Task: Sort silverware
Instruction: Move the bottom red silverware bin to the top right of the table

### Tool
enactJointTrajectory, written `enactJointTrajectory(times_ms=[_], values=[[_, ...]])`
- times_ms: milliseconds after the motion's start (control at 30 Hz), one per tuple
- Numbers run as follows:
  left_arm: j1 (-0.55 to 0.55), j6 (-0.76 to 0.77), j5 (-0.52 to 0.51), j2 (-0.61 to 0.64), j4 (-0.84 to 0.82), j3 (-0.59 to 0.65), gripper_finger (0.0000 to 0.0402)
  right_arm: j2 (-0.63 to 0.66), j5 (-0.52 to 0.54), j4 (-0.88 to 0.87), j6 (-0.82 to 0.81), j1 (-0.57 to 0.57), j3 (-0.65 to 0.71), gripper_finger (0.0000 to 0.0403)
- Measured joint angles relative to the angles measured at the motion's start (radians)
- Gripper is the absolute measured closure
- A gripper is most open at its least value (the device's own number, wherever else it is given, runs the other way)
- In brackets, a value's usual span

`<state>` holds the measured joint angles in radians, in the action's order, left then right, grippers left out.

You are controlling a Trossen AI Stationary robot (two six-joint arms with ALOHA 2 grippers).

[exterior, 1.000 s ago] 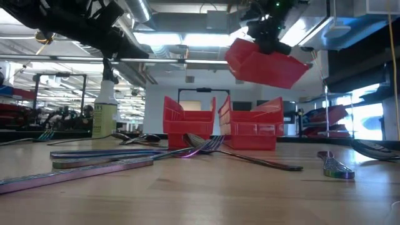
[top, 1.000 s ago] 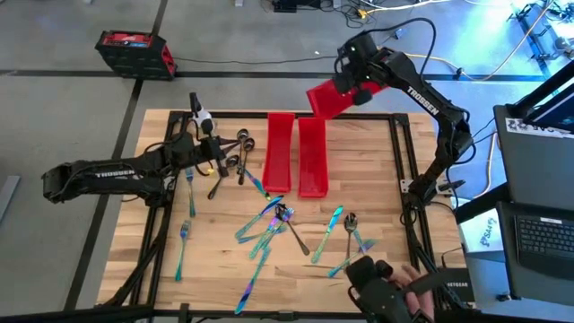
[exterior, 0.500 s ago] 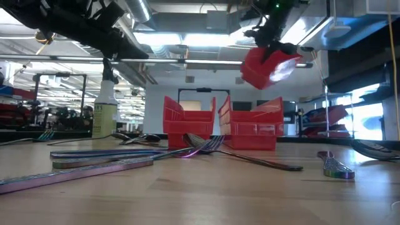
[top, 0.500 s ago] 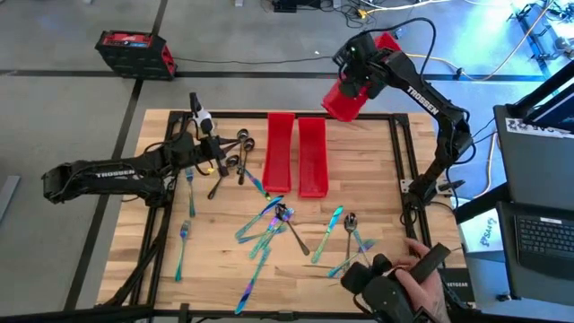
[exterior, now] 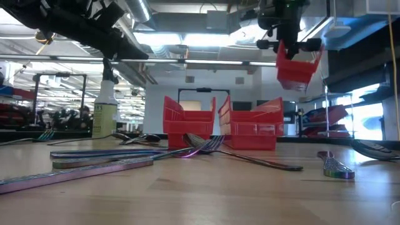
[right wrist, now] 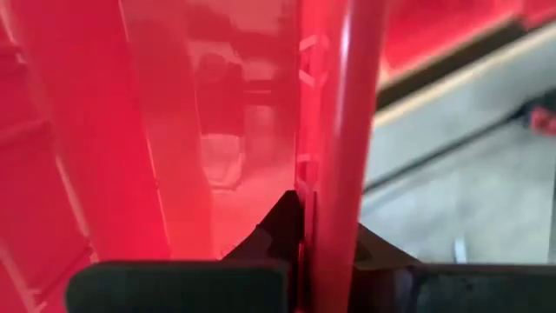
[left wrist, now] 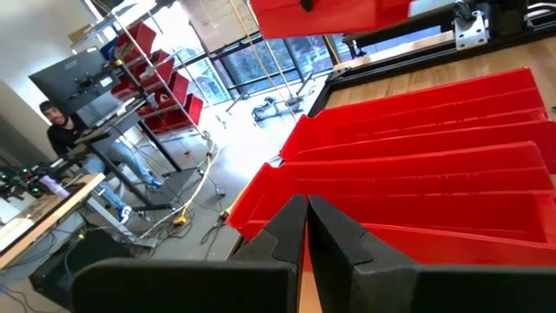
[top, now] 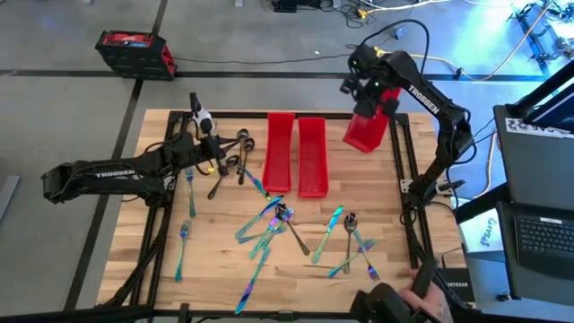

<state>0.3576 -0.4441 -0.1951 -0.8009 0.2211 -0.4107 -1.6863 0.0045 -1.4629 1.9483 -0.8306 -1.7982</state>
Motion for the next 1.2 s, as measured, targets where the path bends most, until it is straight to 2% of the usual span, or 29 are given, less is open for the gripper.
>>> enactJointTrajectory(times_ms=[300, 567, 833, 1200], values=[[0.000, 0.018, 0.000, 0.000, -0.001, 0.000, 0.0402, 0.000, -0.062, -0.025, -0.024, 0.014, 0.150, 0.0402], [0.000, 0.012, 0.000, 0.000, -0.002, 0.000, 0.0402, 0.000, -0.114, 0.065, -0.037, 0.040, 0.290, 0.0402], [0.000, -0.009, 0.000, 0.000, -0.002, 0.000, 0.0402, 0.000, -0.132, 0.194, -0.072, 0.096, 0.362, 0.0402], [-0.002, -0.005, 0.000, 0.000, -0.004, 0.000, 0.0402, 0.000, -0.147, 0.222, -0.074, 0.098, 0.460, 0.0402]])
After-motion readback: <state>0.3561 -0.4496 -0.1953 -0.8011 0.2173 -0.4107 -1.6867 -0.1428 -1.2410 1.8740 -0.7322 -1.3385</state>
